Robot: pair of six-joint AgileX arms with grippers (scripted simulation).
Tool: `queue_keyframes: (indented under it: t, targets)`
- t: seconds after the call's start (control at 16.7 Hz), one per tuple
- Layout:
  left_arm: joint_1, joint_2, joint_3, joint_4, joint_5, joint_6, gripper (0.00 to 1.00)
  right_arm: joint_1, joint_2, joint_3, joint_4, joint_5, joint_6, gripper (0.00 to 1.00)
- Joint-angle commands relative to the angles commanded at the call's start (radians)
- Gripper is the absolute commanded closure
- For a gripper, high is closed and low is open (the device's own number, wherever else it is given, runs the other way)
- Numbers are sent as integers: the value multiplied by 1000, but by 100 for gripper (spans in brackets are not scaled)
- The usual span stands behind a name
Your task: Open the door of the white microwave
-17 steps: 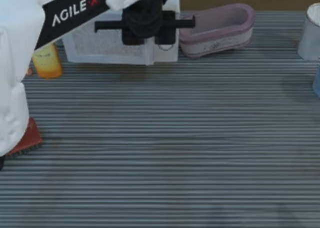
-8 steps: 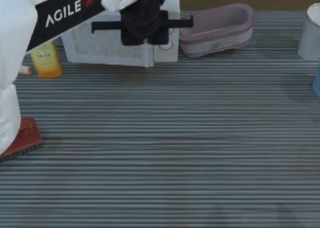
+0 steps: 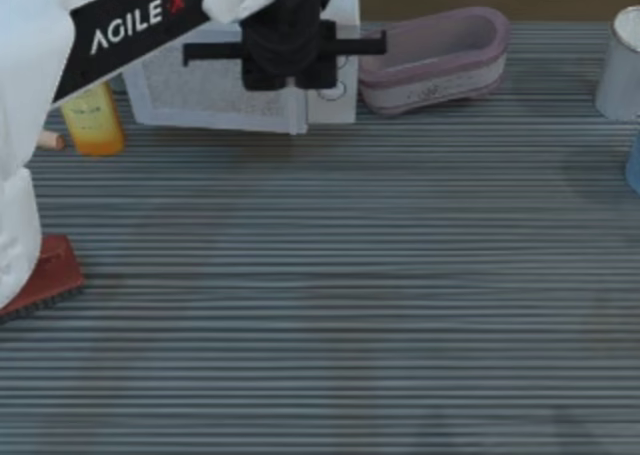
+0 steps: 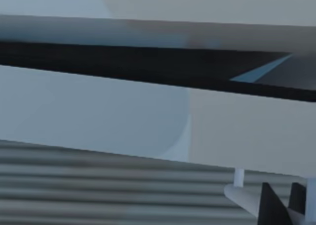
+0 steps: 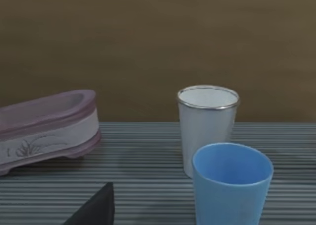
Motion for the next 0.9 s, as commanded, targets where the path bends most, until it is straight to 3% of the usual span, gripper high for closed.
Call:
queue_keyframes:
  t: [0.9]
  targets:
    - [0,-32,-63,30,20,34,100,0,0,0,0,0,0,0]
